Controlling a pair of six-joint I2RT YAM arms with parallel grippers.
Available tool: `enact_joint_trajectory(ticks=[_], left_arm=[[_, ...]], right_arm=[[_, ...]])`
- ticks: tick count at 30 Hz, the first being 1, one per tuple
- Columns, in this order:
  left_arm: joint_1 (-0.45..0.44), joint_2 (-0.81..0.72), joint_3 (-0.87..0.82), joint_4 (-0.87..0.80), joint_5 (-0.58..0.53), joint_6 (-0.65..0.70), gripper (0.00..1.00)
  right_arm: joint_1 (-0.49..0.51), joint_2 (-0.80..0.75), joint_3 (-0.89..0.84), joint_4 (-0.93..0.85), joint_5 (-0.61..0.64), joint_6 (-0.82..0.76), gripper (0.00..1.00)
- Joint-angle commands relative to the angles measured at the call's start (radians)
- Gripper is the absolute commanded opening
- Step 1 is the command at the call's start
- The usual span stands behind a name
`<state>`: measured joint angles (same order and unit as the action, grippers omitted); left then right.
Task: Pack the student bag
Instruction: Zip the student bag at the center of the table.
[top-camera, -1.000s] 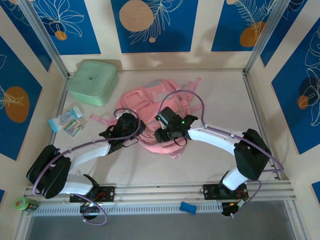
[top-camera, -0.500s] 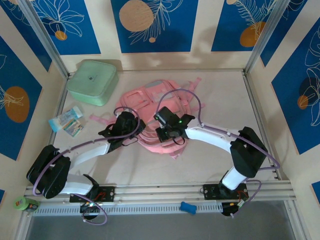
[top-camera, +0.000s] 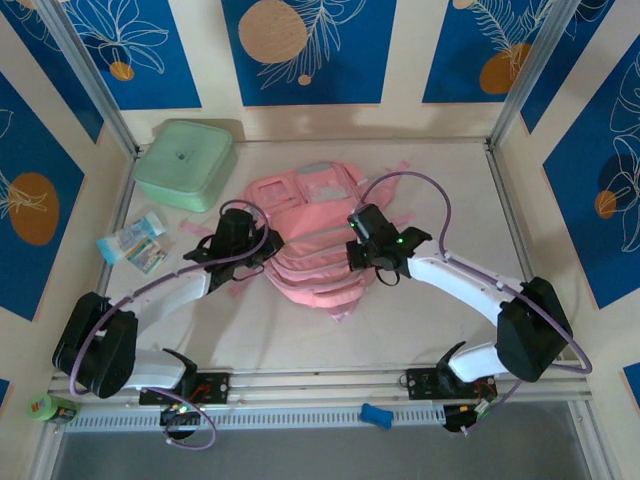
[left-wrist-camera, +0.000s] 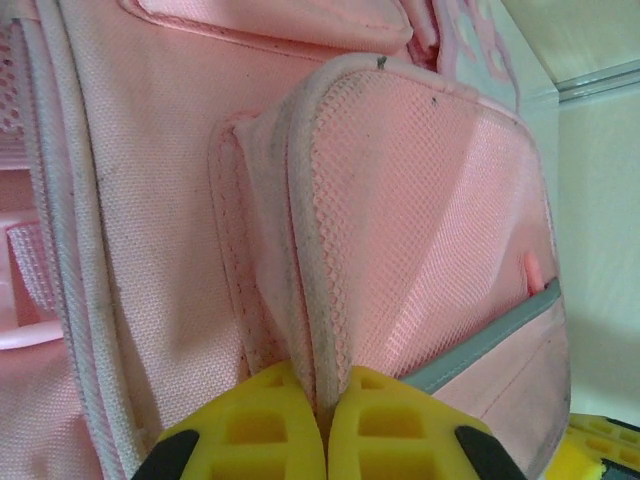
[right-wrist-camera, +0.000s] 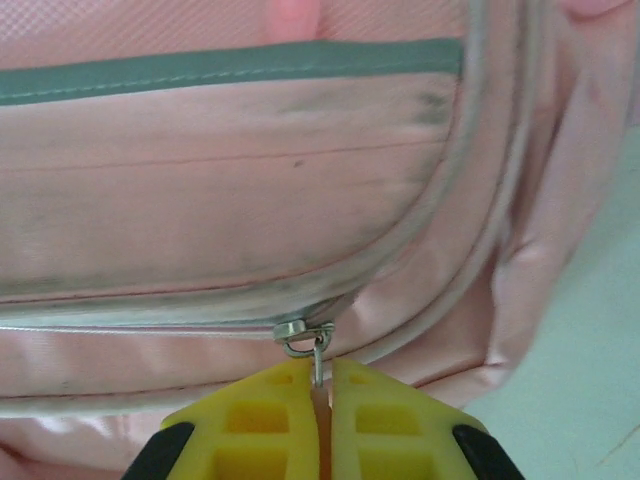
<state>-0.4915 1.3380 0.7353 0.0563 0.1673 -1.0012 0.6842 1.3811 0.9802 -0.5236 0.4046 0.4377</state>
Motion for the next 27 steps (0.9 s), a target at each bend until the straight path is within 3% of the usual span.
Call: enact_joint_trajectory(ticks=[1,6,9,13,16,20,23,27], left_arm=[[0.072,0.002,0.075,0.02,-0.028,0.072,0.0],[0.113,0.119,0.202,-0.007,0.04,0.124,0.0],[0.126,0.169,0.239,0.039,0.074,0.134,0.0],[0.131,0.154,0.204,0.117,0.162,0.124,0.33],[0.118,0.074,0.104,0.145,0.158,0.022,0.46],[-0.012,-0.065,-0.024,0.119,-0.025,-0.101,0.57],[-0.141,-0.126,-0.117,0.203,-0.183,-0.213,0.6],[-0.223,-0.115,-0.164,0.256,-0.294,-0.32,0.61]], right_arm=[[0.047,-0.059,-0.03,-0.139,0.073,-0.005,0.0],[0.249,-0.04,-0.006,-0.073,-0.008,0.004,0.0],[0.268,0.009,0.029,-0.017,-0.078,0.06,0.0],[0.267,0.062,0.066,-0.018,-0.056,0.099,0.0],[0.273,0.069,0.06,-0.031,-0.031,0.113,0.0],[0.27,0.054,0.032,-0.029,-0.029,0.145,0.0],[0.272,0.041,0.014,-0.016,-0.021,0.15,0.0],[0.27,0.043,0.018,-0.021,-0.01,0.151,0.0]])
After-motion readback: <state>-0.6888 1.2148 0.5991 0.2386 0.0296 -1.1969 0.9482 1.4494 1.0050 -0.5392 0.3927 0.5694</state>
